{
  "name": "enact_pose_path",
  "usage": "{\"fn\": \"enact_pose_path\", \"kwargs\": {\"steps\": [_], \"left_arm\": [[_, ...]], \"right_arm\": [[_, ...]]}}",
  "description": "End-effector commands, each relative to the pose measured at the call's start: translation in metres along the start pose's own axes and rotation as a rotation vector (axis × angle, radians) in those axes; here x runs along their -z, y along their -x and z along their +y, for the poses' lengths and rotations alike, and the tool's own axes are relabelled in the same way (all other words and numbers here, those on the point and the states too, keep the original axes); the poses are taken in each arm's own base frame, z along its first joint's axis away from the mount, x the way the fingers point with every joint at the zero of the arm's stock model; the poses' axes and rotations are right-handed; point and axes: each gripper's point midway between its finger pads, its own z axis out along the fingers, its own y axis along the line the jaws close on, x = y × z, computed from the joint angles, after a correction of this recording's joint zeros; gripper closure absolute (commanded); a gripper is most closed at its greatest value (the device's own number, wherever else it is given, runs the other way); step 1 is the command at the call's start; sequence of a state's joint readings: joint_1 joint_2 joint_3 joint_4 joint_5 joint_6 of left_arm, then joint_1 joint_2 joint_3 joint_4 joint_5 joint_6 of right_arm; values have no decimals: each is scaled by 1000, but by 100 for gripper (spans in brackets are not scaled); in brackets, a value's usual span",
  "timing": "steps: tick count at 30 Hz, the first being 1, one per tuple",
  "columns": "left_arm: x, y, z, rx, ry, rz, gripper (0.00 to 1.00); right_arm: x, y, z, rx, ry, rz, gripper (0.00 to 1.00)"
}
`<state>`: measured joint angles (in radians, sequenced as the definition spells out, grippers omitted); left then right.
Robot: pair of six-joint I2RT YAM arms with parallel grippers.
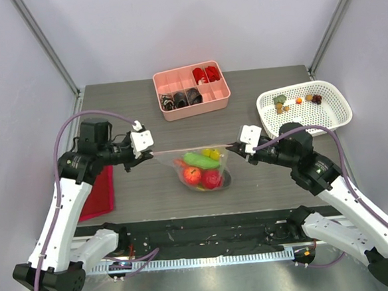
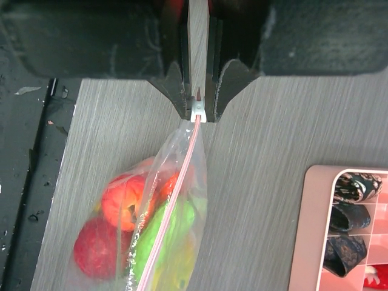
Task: Place the food in the zip-top bag and seal the zipper
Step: Zip the zipper food storage bag at the center of the board, then place the zipper food storage bag at the center of the board.
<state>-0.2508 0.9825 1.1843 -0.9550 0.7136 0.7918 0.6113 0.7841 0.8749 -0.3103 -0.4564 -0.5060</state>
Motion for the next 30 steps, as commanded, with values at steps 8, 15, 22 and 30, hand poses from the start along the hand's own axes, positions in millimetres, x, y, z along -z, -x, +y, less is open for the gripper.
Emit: {"fn": "enact_pose_path", "kwargs": {"steps": [8,15,22,30], "left_arm": [[15,18,3,76,54,-75,45],[3,68,19,89,49,-133,23],[-36,92,17,-43,1,-134,18],[-73,98,-4,-71,-142,-125,33]], "right_arm": [[2,17,-14,26,-39,-38,99],[-3,22,-11,-3,-11,-59,99],[0,30,-9,14,6,-83,99],[4,28,-5,42,20,-81,99]]}}
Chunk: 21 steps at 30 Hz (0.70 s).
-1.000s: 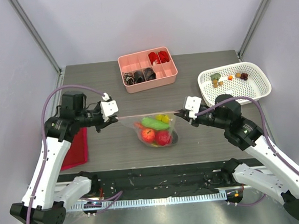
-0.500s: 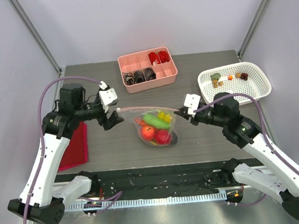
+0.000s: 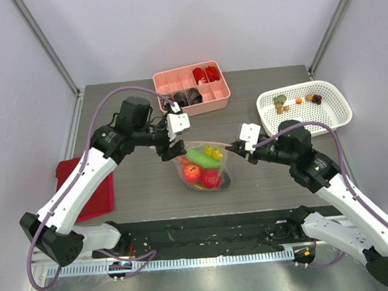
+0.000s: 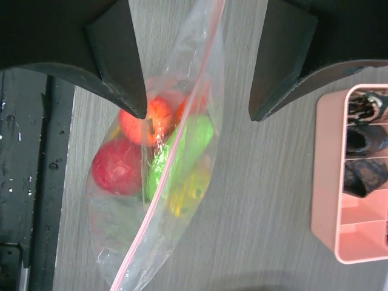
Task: Place the food in the zip-top bag and seal the zipper
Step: Place the zipper food storage bag at the center of the board.
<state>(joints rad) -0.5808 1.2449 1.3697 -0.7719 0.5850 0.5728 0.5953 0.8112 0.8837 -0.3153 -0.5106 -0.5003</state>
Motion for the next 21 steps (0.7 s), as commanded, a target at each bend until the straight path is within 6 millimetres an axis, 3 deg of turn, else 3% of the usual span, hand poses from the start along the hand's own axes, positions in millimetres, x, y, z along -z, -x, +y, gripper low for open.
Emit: {"fn": "enact_pose_path", "kwargs": {"steps": [1,2,3,6,7,8,10,11,13,14,16,17,21], "left_arm": [[-2,24,-7,-54,-50,-72,44],[-4,25,-14,-48,-84,-80,52],[-8,21,-18,-21,-109,-64,73],[-16,21,-12,67,-114,-26,100],[-17,23,-6,86,-99,-15,100],[-15,34,4,88,-70,-24,100],[-22,33,24,119,-19,-2,100],[-19,46,35,108,14,-26,100],[-26,49,56,101,65,-24,100],[-23,60,66,76,100,-41,100],[-31,56,86,47,134,-11,100],[-28,65,97,28,165,-22,100],[-28,69,123,12,204,-14,100]], "right_arm": [[9,30,-7,65,-21,-80,99],[9,29,-6,66,-20,-80,99],[8,29,-7,61,-21,-80,99],[5,26,-13,-15,-54,-61,95],[5,24,-20,-43,-93,-45,89],[5,28,-24,-71,-112,-48,70],[3,28,-32,-163,-162,-36,47],[3,33,-39,-185,-189,-46,26],[1,36,-47,-260,-233,-56,13],[3,42,-55,-272,-271,-73,5],[4,49,-62,-312,-297,-93,1],[7,58,-68,-315,-317,-116,0],[15,78,-80,-315,-352,-159,0]]}}
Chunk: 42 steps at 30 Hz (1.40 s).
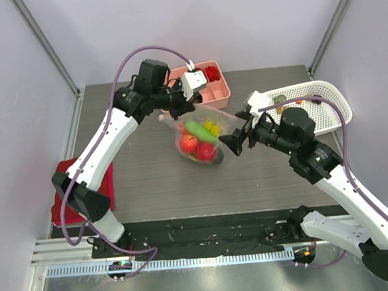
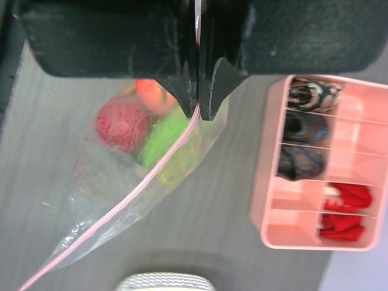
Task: Place the food in the zip-top bag and seal the zipper
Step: Place the zipper food storage bag at the center of the board.
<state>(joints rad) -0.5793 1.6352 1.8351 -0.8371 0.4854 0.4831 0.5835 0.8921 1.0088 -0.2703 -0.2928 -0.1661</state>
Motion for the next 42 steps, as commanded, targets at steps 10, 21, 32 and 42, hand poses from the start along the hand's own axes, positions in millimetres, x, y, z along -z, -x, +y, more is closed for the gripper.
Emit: {"fn": "enact_pose_path", "kwargs": {"steps": [10,21,32,42], "left_arm": [[-14,-81,-70,100,-189,125,100],[-32,-127,-149,361,-323,137,56],[62,-65,-103,357,-96,4,0],[143,-95,-10,800,309,-26,0]], "right_arm": [[23,65,-22,39,-129,-179,0],[13,-2,-19,-58,-132,-19,0],[30,-25,-41,-188,-235,27,0],[60,-35,-64,-377,-395,8,1]]}}
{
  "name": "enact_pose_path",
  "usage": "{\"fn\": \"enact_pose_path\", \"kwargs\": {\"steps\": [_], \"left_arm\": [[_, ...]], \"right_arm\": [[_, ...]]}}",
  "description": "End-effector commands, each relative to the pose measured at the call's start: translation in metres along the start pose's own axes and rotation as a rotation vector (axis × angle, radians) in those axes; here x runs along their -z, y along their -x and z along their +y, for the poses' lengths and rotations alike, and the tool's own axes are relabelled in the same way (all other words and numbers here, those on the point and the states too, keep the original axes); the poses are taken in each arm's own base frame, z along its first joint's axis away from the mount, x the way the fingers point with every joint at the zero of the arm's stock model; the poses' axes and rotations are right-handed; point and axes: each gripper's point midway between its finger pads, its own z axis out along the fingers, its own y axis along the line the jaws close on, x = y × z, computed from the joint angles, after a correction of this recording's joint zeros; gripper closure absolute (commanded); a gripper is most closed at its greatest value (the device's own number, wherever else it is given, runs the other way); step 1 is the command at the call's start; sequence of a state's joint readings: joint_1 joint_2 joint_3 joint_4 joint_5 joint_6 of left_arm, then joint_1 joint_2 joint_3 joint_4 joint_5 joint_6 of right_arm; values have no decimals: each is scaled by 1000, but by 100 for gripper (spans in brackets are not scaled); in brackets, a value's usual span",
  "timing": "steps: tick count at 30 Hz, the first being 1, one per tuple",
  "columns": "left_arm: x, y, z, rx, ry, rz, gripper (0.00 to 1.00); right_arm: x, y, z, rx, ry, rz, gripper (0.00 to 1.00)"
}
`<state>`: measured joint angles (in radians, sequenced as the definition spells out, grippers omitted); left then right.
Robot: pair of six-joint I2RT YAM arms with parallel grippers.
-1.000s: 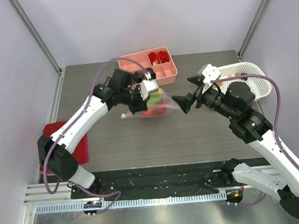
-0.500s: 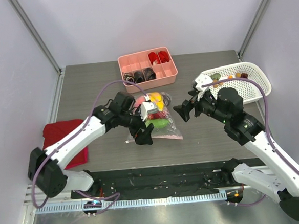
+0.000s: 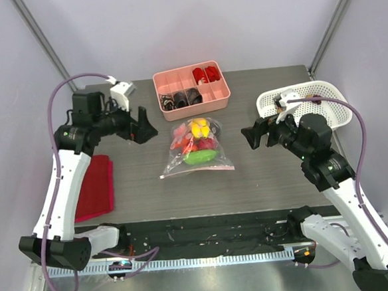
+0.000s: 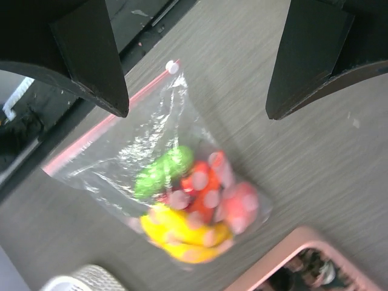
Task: Place the food in the zip-top bag and seal the zipper
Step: Place the zipper food storage bag at the center of the board, then reset both arms
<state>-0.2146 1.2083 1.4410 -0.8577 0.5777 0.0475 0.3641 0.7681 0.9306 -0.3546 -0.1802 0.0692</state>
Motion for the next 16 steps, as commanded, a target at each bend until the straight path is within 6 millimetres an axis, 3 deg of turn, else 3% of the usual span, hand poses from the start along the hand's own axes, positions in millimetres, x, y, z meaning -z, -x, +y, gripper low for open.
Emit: {"fn": "enact_pose_path", "kwargs": {"steps": [1,7,11,16], "left_arm": [[27,-18,18,203,114,20,0],[41,-59,34,257,253,61,0],[45,-86,39,242,294,134,0],[46,-88,44,228,316,138,0]], "right_arm": [[15,-4,-12,-113,-84,-14,0],[30,-30,-31,-185,-178,27,0],[34,-43,-32,-187,-183,54,0],[31,-43,-36,-178,-196,68,0]]}}
